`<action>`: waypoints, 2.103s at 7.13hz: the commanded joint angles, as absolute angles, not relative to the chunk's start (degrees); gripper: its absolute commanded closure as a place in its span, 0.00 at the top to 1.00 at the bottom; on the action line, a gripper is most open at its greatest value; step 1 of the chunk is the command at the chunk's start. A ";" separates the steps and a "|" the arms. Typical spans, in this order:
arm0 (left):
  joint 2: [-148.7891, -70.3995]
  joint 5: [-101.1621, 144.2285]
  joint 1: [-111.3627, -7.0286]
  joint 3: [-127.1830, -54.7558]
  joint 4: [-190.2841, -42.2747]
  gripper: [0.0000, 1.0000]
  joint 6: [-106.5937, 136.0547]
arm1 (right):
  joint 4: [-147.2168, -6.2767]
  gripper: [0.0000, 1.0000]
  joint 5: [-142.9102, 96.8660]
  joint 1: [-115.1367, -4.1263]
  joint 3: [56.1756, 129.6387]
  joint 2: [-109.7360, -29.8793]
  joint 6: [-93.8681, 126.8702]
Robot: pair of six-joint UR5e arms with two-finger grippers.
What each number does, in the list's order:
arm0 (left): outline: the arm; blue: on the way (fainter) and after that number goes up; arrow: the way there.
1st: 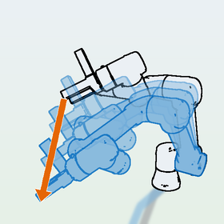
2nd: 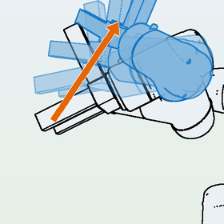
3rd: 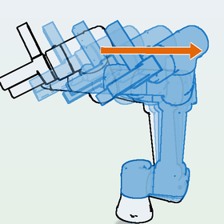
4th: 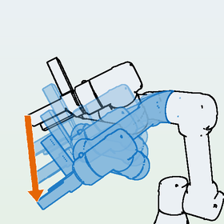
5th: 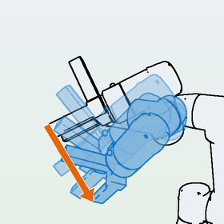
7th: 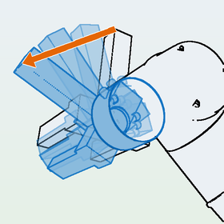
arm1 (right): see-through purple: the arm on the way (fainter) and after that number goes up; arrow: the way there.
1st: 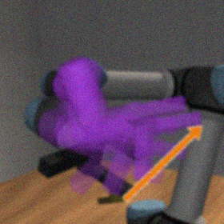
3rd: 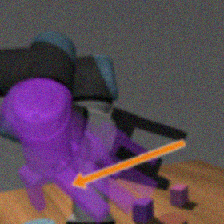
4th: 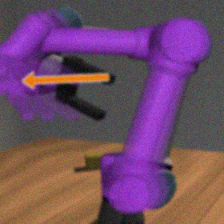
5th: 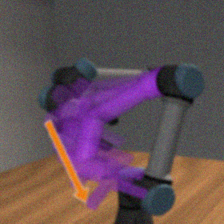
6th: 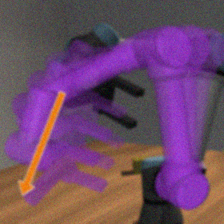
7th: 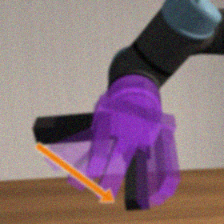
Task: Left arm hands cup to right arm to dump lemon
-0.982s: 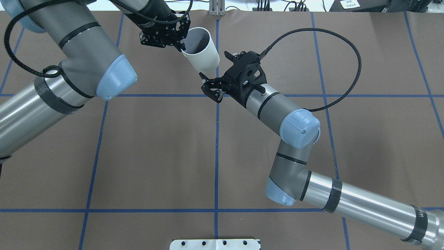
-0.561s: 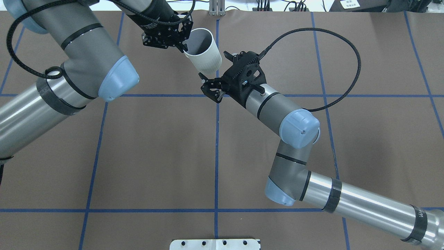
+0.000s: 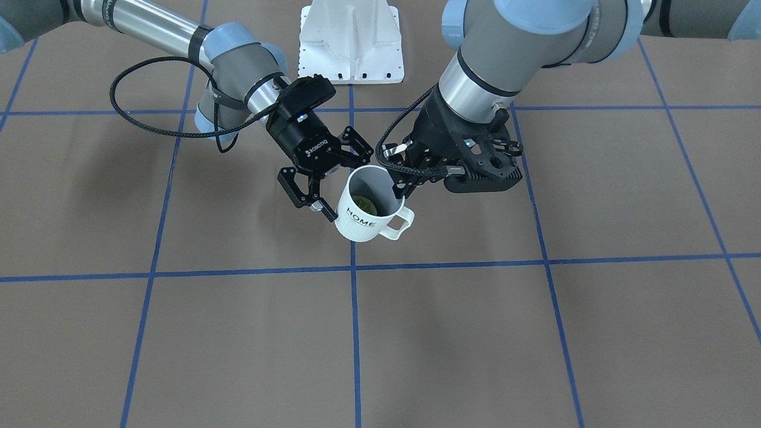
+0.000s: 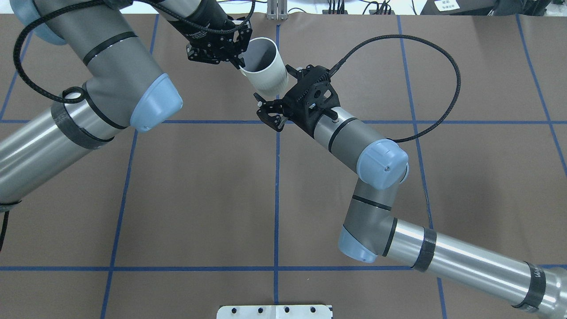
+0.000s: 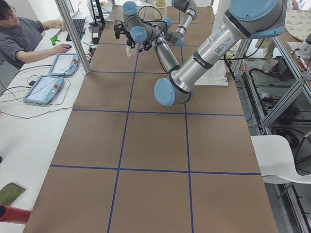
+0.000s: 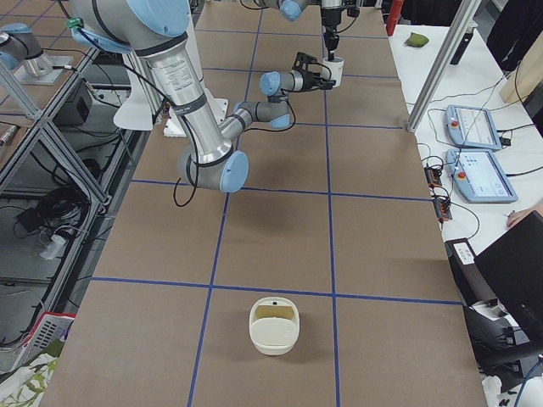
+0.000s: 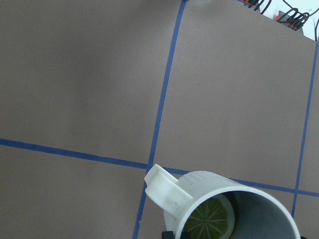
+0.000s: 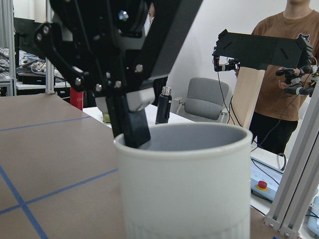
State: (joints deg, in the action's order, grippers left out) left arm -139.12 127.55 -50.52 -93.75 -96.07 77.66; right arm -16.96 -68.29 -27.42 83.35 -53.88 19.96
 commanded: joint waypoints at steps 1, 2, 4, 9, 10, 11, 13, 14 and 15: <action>-139.13 127.53 -50.45 -93.78 -96.06 0.00 77.78 | -16.96 0.97 -67.77 -27.42 83.41 -53.88 19.78; -139.13 127.44 -50.28 -93.87 -96.06 0.00 77.87 | -16.96 0.97 -66.98 -27.42 83.41 -53.88 19.78; -139.22 127.44 -49.83 -93.95 -96.06 0.00 77.87 | -16.96 0.97 -66.88 -27.42 83.41 -53.88 19.60; -139.92 127.35 -48.78 -94.39 -96.06 0.00 80.33 | -17.05 0.97 -66.88 -27.42 83.41 -53.79 18.28; -139.83 127.35 -48.78 -94.39 -96.06 0.00 80.33 | -17.05 0.97 -66.80 -27.42 83.41 -53.79 18.28; -139.83 127.35 -48.61 -94.39 -96.06 0.00 80.42 | -17.05 0.97 -66.80 -27.42 83.41 -53.79 18.28; -139.83 127.35 -48.43 -94.57 -96.06 0.00 80.42 | -17.05 0.97 -66.80 -27.42 83.41 -53.88 18.28; -139.83 127.35 -48.34 -94.57 -96.06 0.00 80.42 | -17.14 0.96 -66.80 -27.42 83.41 -53.88 18.19; -139.83 127.44 -48.34 -94.66 -96.06 0.00 80.42 | -17.23 0.87 -66.80 -27.42 83.41 -53.88 18.19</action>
State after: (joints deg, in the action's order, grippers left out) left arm -139.83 127.37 -48.39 -94.58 -96.06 80.42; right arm -17.13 -66.80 -27.42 83.41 -53.87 18.22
